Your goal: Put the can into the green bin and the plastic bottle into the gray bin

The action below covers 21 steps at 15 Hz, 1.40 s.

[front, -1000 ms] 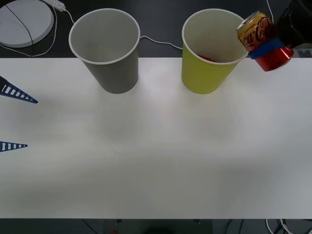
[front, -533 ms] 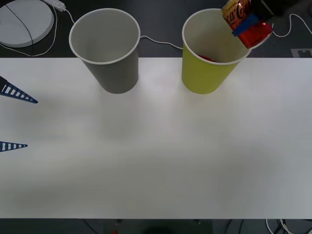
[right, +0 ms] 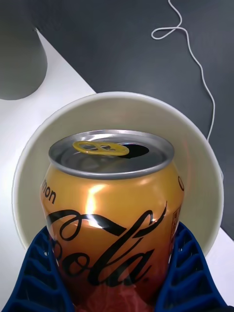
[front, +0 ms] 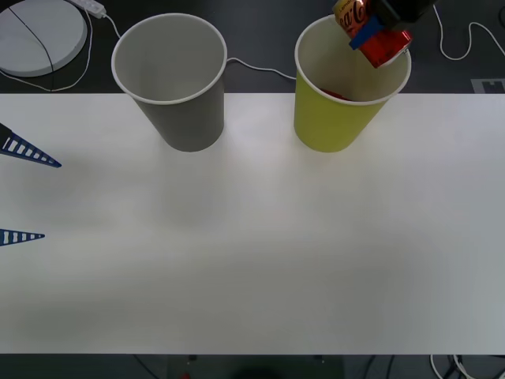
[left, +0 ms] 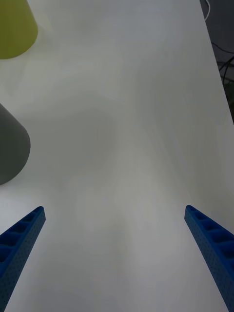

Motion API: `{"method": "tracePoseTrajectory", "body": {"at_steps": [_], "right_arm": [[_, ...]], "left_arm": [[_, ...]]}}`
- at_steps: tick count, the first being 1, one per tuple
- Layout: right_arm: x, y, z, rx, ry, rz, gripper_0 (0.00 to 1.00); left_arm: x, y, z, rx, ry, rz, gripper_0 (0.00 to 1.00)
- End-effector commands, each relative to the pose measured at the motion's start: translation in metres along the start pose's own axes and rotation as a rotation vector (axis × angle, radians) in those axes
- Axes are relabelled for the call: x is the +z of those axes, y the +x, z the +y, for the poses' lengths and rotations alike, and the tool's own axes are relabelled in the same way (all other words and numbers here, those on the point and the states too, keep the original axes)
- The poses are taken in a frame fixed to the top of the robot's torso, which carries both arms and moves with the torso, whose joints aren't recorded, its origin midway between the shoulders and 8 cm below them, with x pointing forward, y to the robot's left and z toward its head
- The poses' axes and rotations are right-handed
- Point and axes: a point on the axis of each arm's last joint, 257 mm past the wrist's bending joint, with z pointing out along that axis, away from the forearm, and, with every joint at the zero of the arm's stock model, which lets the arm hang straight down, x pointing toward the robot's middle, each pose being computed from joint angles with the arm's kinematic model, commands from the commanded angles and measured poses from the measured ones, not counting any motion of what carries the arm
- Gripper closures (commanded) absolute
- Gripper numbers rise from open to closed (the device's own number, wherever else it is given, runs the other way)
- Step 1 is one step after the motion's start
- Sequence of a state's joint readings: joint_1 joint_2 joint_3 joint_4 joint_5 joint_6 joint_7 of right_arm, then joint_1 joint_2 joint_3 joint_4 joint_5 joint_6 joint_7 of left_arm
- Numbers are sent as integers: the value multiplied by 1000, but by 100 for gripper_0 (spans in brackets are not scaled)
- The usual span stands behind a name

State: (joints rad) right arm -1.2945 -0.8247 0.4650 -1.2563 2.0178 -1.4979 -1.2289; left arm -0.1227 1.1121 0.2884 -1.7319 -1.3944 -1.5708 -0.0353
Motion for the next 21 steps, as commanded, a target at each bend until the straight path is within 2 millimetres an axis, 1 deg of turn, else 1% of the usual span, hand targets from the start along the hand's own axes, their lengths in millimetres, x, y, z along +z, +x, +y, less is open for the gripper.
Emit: {"method": "tracePoseTrajectory", "body": {"at_steps": [1,2,3,7,9,13,15,18,21], "right_arm": [[0,-6,2,-27,-2,-19,70],[0,-7,1,-46,0,-24,11],[0,-7,1,-55,-2,-24,0],[-3,-6,2,-76,-15,-29,0],[-9,-4,2,-75,-31,-38,0],[-31,4,3,-74,-95,-74,0],[-44,8,8,-91,-125,-105,0],[-63,22,20,-123,-156,-173,0],[-74,46,36,-220,-232,-241,0]], "left_arm": [[0,0,0,0,0,0,0],[0,0,0,0,0,0,0],[0,0,0,0,0,0,0],[0,0,0,0,0,0,0],[0,0,0,0,0,0,0],[0,0,0,0,0,0,0],[0,0,0,0,0,0,0],[0,0,0,0,0,0,0],[0,0,0,0,0,0,0]]}}
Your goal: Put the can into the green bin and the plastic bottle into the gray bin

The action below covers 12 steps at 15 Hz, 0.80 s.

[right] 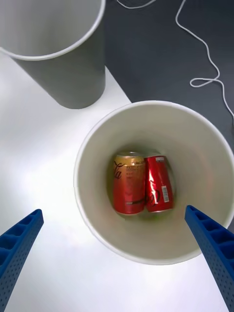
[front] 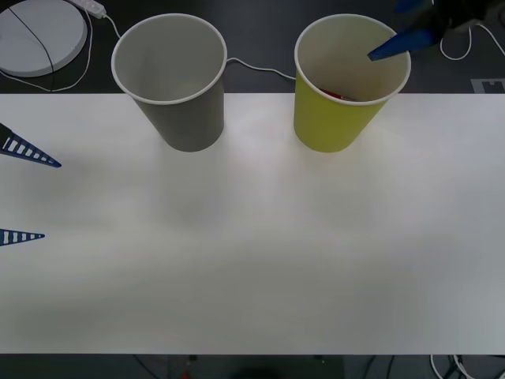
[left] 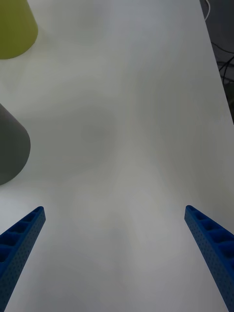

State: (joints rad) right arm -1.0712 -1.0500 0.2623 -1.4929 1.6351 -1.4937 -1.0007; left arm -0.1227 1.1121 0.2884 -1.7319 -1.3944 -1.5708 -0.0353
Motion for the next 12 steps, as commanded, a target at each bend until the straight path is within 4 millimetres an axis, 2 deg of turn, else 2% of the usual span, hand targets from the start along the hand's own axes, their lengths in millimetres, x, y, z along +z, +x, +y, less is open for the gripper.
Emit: {"method": "tracePoseTrajectory", "body": {"at_steps": [1,7,12], "right_arm": [[-10,18,18,-88,-82,-63,0],[-24,73,56,-320,-157,-118,0],[-23,118,86,-411,-216,-177,0]], "left_arm": [[0,0,0,0,0,0,0],[0,0,0,0,0,0,0],[0,0,0,0,0,0,0]]}}
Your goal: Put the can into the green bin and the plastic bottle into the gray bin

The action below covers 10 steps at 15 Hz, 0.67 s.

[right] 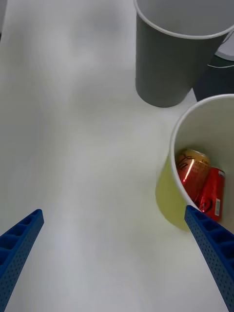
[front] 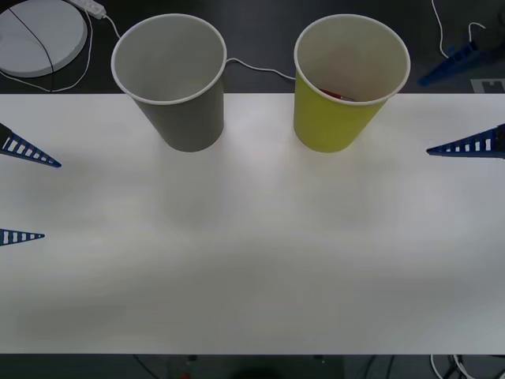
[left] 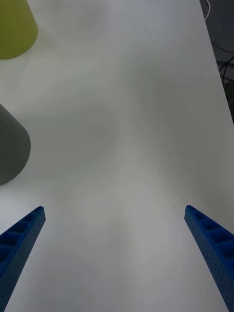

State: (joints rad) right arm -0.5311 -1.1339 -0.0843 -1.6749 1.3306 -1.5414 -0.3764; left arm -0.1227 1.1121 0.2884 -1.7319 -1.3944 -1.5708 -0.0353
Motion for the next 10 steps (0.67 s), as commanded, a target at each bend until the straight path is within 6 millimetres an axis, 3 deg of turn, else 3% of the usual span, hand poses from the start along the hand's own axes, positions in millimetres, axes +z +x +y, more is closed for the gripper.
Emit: {"method": "tracePoseTrajectory", "body": {"at_steps": [1,10], "right_arm": [[0,16,19,-34,-18,-27,0],[1,65,70,-85,-7,-19,0]], "left_arm": [[0,0,0,0,0,0,0],[0,0,0,0,0,0,0]]}}
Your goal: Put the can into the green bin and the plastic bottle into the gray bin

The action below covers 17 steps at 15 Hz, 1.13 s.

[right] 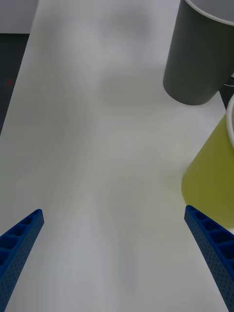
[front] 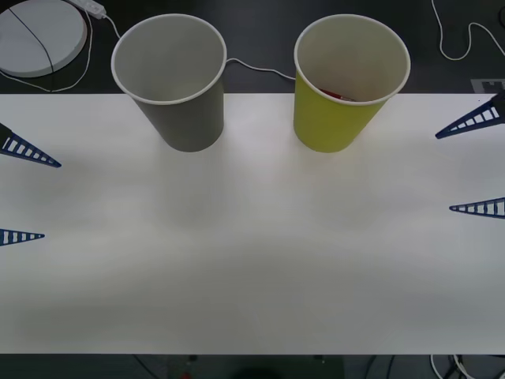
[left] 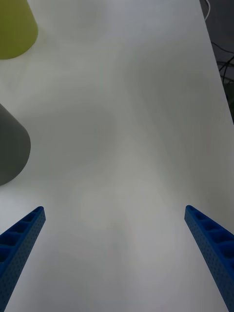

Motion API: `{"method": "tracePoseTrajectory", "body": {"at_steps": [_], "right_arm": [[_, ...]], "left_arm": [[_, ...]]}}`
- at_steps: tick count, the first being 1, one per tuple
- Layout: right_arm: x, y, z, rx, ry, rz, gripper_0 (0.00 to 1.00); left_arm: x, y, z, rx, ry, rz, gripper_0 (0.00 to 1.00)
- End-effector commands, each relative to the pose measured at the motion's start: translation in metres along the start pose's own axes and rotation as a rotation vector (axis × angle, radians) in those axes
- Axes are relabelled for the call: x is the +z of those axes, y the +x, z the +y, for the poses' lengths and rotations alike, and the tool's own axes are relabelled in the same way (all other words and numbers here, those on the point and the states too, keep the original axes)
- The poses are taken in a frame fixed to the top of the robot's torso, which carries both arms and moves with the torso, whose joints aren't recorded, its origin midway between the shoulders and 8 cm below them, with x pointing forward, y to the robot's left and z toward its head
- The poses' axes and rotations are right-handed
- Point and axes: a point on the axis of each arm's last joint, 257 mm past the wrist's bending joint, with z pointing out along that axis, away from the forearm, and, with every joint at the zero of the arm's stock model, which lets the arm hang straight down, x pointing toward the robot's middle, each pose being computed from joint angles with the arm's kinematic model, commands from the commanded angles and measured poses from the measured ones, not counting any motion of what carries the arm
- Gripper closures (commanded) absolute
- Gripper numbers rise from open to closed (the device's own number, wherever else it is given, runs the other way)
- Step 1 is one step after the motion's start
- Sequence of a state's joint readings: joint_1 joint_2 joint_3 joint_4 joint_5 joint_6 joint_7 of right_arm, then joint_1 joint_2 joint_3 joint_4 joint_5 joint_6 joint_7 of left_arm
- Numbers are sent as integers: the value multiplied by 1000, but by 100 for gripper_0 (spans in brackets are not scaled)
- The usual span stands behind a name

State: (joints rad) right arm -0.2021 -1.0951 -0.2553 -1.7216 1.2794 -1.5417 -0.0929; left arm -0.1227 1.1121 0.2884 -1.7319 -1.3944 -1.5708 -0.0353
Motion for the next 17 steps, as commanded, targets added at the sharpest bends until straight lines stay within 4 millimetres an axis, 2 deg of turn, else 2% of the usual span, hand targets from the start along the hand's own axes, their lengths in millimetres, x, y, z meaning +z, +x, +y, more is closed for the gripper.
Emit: {"method": "tracePoseTrajectory", "body": {"at_steps": [1,8,11,17], "right_arm": [[1,11,16,-4,14,38,0],[12,26,53,14,39,83,0],[19,25,59,7,50,83,0],[19,26,60,6,49,84,0]], "left_arm": [[0,0,0,0,0,0,0],[0,0,0,0,0,0,0],[0,0,0,0,0,0,0],[0,0,0,0,0,0,0]]}}
